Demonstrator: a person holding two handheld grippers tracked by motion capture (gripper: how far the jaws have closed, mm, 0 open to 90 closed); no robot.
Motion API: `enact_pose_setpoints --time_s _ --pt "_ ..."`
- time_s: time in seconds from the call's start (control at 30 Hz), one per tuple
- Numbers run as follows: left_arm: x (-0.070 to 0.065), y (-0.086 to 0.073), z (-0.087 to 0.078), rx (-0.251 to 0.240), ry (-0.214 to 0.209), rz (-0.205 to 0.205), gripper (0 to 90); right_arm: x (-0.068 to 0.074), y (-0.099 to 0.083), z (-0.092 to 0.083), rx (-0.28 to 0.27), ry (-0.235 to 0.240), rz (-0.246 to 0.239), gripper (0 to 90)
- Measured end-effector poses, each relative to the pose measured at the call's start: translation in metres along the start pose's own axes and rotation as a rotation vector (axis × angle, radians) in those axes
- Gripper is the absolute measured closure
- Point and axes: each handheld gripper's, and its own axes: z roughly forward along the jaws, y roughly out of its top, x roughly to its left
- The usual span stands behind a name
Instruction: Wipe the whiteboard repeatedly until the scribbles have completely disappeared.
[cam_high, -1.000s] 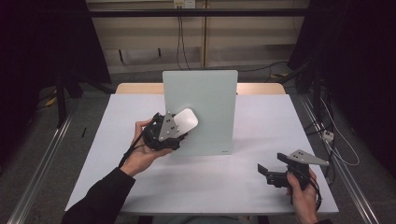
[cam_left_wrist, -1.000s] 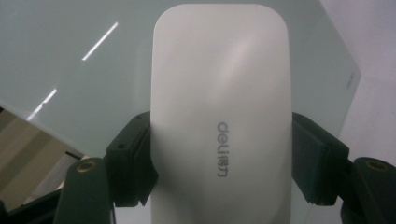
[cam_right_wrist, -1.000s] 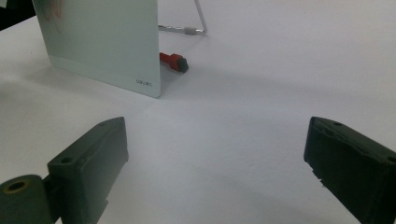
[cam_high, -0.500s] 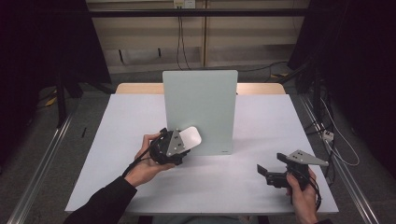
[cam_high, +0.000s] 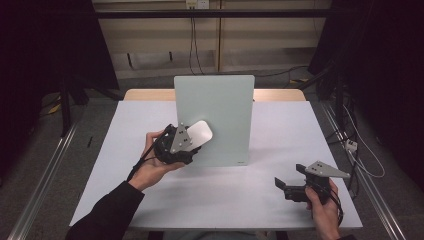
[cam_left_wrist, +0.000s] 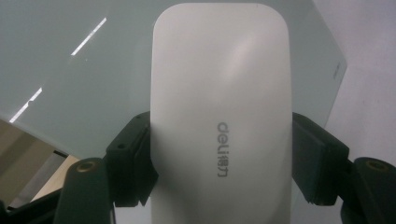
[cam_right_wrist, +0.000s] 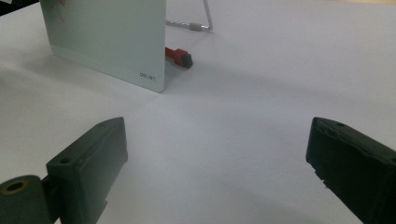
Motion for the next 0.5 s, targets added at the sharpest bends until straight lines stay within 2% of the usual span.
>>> enact_pose_setpoints --time_s 0.03,0.1,0.13,0.23,0.37,0.4,0.43,0.5 --pt "-0.004 -0.001 0.002 0.006 0.004 0.019 30.9 0.000 0.000 0.000 0.000 -0.001 0.002 5.3" --pt "-0.010 -0.005 0.005 0.022 -0.022 0.022 30.9 0.000 0.000 0.000 -0.001 0.000 0.004 5.3" --pt "-0.014 -0.008 0.008 0.034 -0.036 0.038 30.9 -0.001 0.000 0.000 -0.002 0.000 0.005 5.3" --pt "-0.030 -0.020 0.016 0.063 -0.083 0.048 30.9 0.000 0.000 0.000 -0.002 0.003 0.006 5.3" --pt "-0.045 -0.031 0.023 0.104 -0.123 0.053 31.0 -0.001 0.000 0.000 -0.001 0.003 0.005 5.3" --pt "-0.047 -0.033 0.024 0.121 -0.135 0.052 30.9 0.000 0.000 0.000 -0.002 0.004 0.008 5.3" --pt "-0.048 -0.034 0.025 0.114 -0.136 0.065 30.9 0.000 0.000 0.000 -0.002 0.004 0.008 5.3" --pt "-0.045 -0.033 0.024 0.109 -0.141 0.045 31.0 -0.001 0.000 0.000 -0.001 0.002 0.007 5.3"
